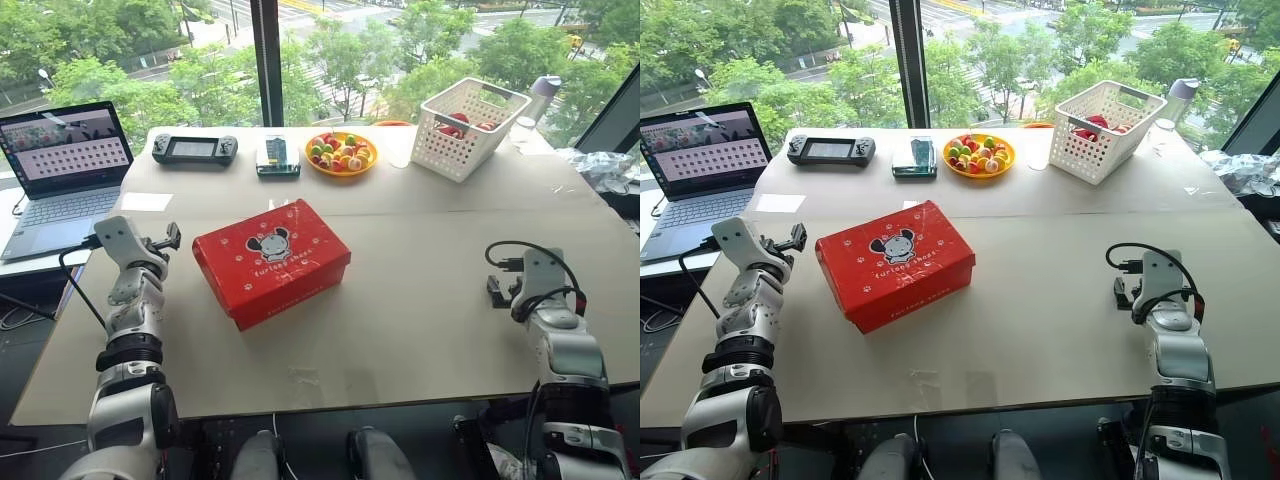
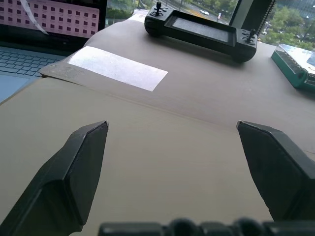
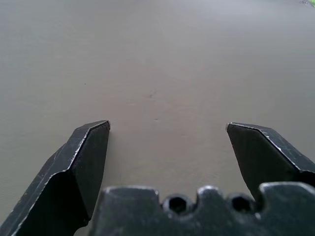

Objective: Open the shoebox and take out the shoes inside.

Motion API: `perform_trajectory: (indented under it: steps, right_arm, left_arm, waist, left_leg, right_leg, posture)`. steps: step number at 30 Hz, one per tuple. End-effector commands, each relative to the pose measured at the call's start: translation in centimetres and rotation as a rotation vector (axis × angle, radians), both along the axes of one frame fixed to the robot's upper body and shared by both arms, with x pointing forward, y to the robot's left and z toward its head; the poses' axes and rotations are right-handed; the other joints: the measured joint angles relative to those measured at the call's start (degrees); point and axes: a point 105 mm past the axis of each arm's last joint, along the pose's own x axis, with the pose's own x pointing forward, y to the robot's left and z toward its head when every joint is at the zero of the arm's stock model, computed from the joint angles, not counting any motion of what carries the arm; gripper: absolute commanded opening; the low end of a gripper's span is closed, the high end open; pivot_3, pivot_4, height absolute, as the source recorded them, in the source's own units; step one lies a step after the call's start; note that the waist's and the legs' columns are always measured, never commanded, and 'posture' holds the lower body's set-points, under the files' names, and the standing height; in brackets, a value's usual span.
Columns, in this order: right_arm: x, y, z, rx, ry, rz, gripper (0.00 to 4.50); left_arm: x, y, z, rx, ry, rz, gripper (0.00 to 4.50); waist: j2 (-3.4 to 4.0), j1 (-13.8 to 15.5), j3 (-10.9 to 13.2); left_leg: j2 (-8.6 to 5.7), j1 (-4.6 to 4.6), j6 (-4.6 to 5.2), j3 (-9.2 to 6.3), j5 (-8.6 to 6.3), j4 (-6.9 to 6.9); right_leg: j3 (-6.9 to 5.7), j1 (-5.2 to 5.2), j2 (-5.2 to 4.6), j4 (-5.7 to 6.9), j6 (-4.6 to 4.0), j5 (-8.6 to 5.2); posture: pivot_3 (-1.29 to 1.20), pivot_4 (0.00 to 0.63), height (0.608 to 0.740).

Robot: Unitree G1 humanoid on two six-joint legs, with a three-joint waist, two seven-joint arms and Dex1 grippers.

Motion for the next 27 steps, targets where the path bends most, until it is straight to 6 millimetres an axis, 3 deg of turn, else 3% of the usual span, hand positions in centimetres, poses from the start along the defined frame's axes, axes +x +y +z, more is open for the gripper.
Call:
perform_trajectory:
  steps: [1, 6, 9, 14, 17, 22, 23, 27]
  right_arm:
    - [0.4, -0.3, 2.0, -0.034, -0.071, -0.002, 4.47]
    - [0.5, -0.1, 2.2, -0.037, -0.075, 0.023, 4.47]
    - [1.2, 2.0, 3.1, -0.035, -0.087, 0.143, 4.47]
    - [1.7, 9.8, 4.4, -0.020, -0.054, 0.573, 3.09]
    - [1.7, 11.8, 4.3, -0.022, -0.013, 0.695, 1.99]
    - [2.0, 16.1, 3.9, -0.054, 0.049, 0.952, 0.27]
    - [2.5, 16.5, 3.8, -0.066, 0.059, 0.971, 0.09]
    - [6.9, 17.1, 3.4, -0.156, 0.090, 0.941, 0.09]
  left_arm:
    - [0.2, 0.2, 2.0, 0.052, -0.047, -0.020, 4.50]
    - [0.5, -0.4, 2.3, 0.175, -0.001, -0.188, 4.50]
    - [-0.3, -0.3, 2.6, 0.313, 0.062, -0.377, 4.50]
    - [-2.9, 1.3, 3.6, 0.546, 0.195, -0.627, 3.04]
    - [-3.7, 1.7, 3.9, 0.568, 0.240, -0.702, 1.91]
    - [-5.4, -0.3, 3.2, 0.554, 0.307, -0.947, 0.10]
    - [-5.6, -1.0, 2.9, 0.551, 0.315, -0.990, 0.00]
    - [-6.8, -5.5, 2.0, 0.502, 0.329, -1.190, 0.00]
  waist:
    - [0.00, 0.00, 0.00]
    - [0.00, -0.06, 0.00]
    - [0.00, -0.51, 0.00]
    - [0.00, -1.79, 0.00]
    - [0.00, -1.71, 0.00]
    - [-0.01, -0.94, 0.00]
    - [-0.01, -0.83, 0.01]
    - [-0.01, -1.00, 0.01]
  left_leg:
    - [0.00, 0.00, 0.00, 0.00, 0.00, 0.00]
    - [0.00, 0.00, 0.00, 0.00, 0.00, 0.00]
    - [0.02, 0.00, 0.00, 0.01, 0.00, -0.01]
    - [0.07, -0.01, 0.00, 0.01, 0.00, -0.02]
    - [0.14, 0.01, 0.00, 0.01, 0.00, -0.02]
    - [0.15, -0.09, 0.00, 0.04, 0.00, -0.01]
    - [0.15, -0.13, 0.00, 0.04, 0.00, 0.03]
    - [0.14, -0.22, 0.00, 0.13, 0.00, 0.20]
  right_leg:
    - [0.00, 0.00, 0.00, 0.00, 0.00, 0.00]
    - [-0.01, -0.01, 0.01, 0.00, 0.00, 0.00]
    - [0.00, -0.02, 0.04, -0.01, -0.01, -0.01]
    - [0.00, -0.06, 0.05, 0.02, -0.05, -0.03]
    - [-0.03, -0.09, 0.08, 0.06, -0.09, -0.05]
    - [-0.12, -0.19, 0.03, 0.11, -0.40, -0.22]
    - [-0.12, -0.21, 0.03, 0.12, -0.39, -0.22]
    - [-0.04, -0.29, 0.01, 0.17, -0.39, -0.21]
  posture:
    - [0.00, 0.150, 0.738]
    - [0.00, 0.150, 0.738]
    - [0.00, 0.150, 0.738]
    - [0.00, 0.150, 0.738]
    - [0.00, 0.150, 0.738]
    - [0.00, 0.150, 0.738]
    - [0.00, 0.150, 0.738]
    - [0.00, 0.150, 0.738]
